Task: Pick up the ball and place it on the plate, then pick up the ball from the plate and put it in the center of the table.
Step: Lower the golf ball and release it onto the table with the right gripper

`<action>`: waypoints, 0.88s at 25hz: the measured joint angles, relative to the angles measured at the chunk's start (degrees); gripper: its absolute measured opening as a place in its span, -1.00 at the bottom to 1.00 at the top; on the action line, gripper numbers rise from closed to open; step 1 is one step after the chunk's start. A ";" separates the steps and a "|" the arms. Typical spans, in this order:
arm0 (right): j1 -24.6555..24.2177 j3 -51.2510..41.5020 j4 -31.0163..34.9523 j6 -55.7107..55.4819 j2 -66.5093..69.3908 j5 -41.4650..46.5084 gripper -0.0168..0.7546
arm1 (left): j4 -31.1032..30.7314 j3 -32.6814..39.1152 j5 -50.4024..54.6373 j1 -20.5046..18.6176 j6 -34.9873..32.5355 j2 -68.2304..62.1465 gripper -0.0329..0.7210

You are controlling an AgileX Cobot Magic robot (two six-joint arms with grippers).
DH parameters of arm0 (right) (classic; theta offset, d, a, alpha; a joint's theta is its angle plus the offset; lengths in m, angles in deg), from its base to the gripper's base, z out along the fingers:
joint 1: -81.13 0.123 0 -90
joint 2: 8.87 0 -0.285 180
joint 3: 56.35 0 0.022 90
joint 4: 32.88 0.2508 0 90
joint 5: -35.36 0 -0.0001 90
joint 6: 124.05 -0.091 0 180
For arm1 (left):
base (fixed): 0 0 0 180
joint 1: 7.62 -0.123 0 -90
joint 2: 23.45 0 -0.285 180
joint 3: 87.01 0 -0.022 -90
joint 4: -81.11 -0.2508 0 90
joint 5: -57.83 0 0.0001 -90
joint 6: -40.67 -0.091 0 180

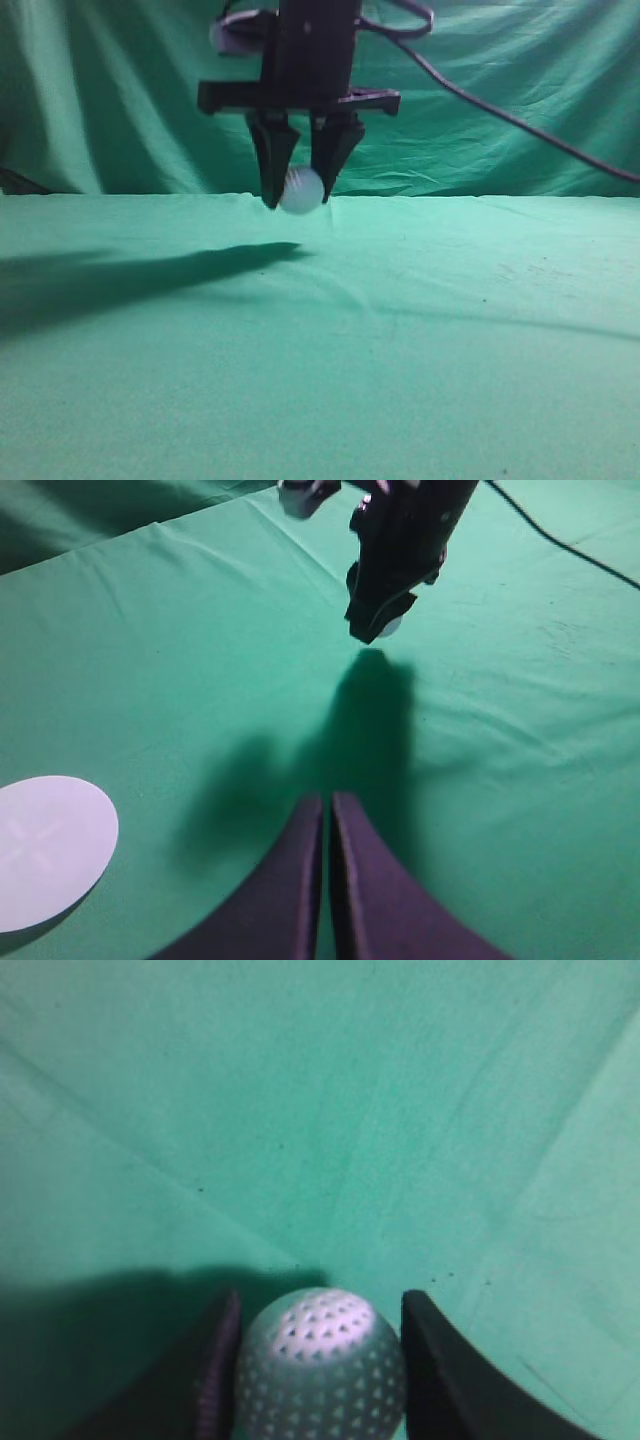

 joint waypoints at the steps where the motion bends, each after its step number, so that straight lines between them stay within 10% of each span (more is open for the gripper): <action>1: 0.00 0.08 0.00 0.12 0.53 0.00 -0.13 | 0.00 0.00 0.00 0.04 0.00 0.00 -0.91; 12: 0.00 0.41 1.50 2.20 2.33 -0.22 -0.13 | -0.02 0.00 -0.03 0.18 0.00 0.00 -0.91; 17: 0.00 2.55 2.17 3.47 0.88 0.90 0.46 | -0.02 0.00 -0.12 0.18 0.00 0.00 -0.91; 22: 0.00 9.25 2.16 3.89 -5.34 5.16 0.24 | -0.02 0.00 -0.25 0.18 0.00 0.00 -0.91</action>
